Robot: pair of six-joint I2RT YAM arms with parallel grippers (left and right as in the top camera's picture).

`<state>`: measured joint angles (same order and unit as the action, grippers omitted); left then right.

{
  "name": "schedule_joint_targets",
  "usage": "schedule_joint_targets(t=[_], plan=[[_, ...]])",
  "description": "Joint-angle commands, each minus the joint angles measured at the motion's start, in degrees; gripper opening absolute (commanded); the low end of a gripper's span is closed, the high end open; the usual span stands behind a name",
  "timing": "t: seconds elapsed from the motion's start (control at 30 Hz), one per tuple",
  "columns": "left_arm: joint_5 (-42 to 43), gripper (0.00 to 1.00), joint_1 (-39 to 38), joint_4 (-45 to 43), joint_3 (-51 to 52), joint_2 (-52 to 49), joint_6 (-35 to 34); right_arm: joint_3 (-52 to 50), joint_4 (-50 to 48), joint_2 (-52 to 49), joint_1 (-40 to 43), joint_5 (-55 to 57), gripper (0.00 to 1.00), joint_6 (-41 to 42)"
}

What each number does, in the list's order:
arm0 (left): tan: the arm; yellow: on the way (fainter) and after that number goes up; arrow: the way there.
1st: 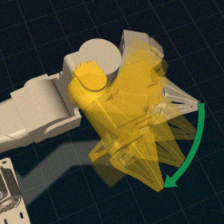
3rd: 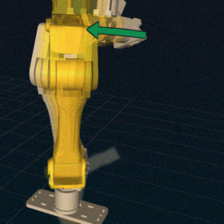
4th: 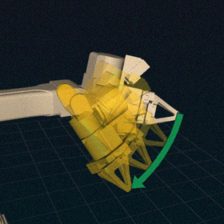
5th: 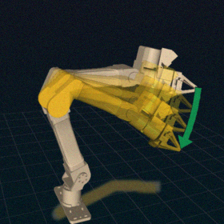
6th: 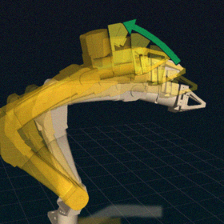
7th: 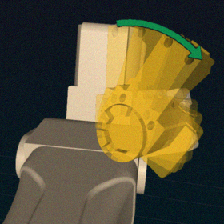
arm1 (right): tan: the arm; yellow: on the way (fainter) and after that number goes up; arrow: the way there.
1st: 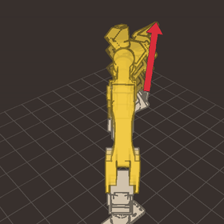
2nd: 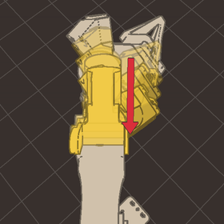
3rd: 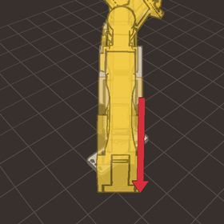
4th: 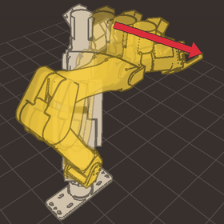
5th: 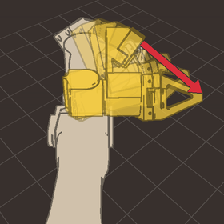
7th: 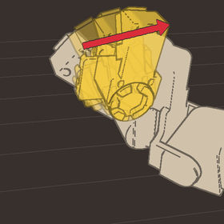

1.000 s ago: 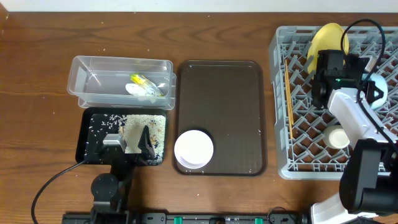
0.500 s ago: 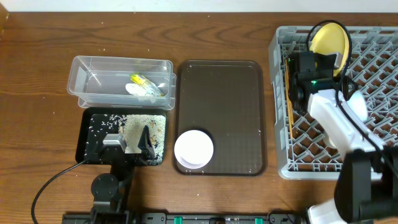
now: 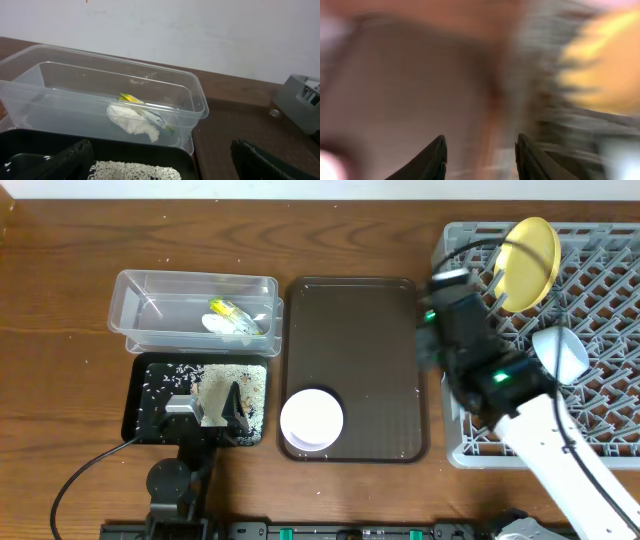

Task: Sort waste into correct bins and load items into the dishwasher rack
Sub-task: 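Grasp the white bowl from the brown tray with the right gripper, then place the white bowl into the rack near the light-blue bowl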

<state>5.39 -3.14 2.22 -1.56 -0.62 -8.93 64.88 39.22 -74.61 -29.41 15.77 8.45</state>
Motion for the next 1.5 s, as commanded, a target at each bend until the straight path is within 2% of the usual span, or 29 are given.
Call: schedule_joint_targets(t=[0.0,0.13,0.33,0.43,0.57,0.73,0.9,1.03,1.07,1.2,1.33,1.47], plan=[[0.17,0.91,0.22,1.22,1.33,0.39,0.76,-0.28,-0.26,-3.37,-7.19,-23.34,0.45,7.28],[0.17,0.91,0.22,1.22,1.33,0.39,0.76,-0.28,-1.99,-10.91,-14.6,-22.6,0.51,16.15],[0.17,0.91,0.22,1.22,1.33,0.39,0.76,-0.28,-2.8,-23.23,-18.6,-20.79,0.45,26.32],[0.17,0.91,0.22,1.22,1.33,0.39,0.76,-0.28,-1.77,-27.93,-19.12,-20.76,0.32,27.02],[0.17,0.91,0.22,1.22,1.33,0.39,0.76,-0.28,0.04,-29.77,-18.93,-20.48,0.03,27.3],[0.17,0.9,0.22,1.22,1.33,0.39,0.79,-0.26,2.27,-23.87,-17.4,-12.79,0.01,26.1],[0.17,0.91,0.22,1.22,1.33,0.39,0.76,-0.22,7.32,-10.71,-12.22,6.6,0.01,23.58],[0.17,0.91,0.22,1.22,1.33,0.39,0.76,-0.22,8.37,-0.83,-6.05,27.96,0.01,20.28],[0.17,0.91,0.22,1.22,1.33,0.39,0.76,-0.22,8.13,1.92,-3.74,36.11,0.01,19.82],[0.2,0.9,0.22,1.22,1.33,0.39,0.79,-0.22,6.64,6.78,3.72,55.84,0.01,19.52],[0.17,0.9,0.22,1.22,1.33,0.39,0.76,-0.22,2.67,7.56,12.52,60.72,0.01,17.53],[0.17,0.91,0.22,1.22,1.33,0.39,0.76,-0.22,-5.97,5.4,22.8,60.65,0.01,5.09]])
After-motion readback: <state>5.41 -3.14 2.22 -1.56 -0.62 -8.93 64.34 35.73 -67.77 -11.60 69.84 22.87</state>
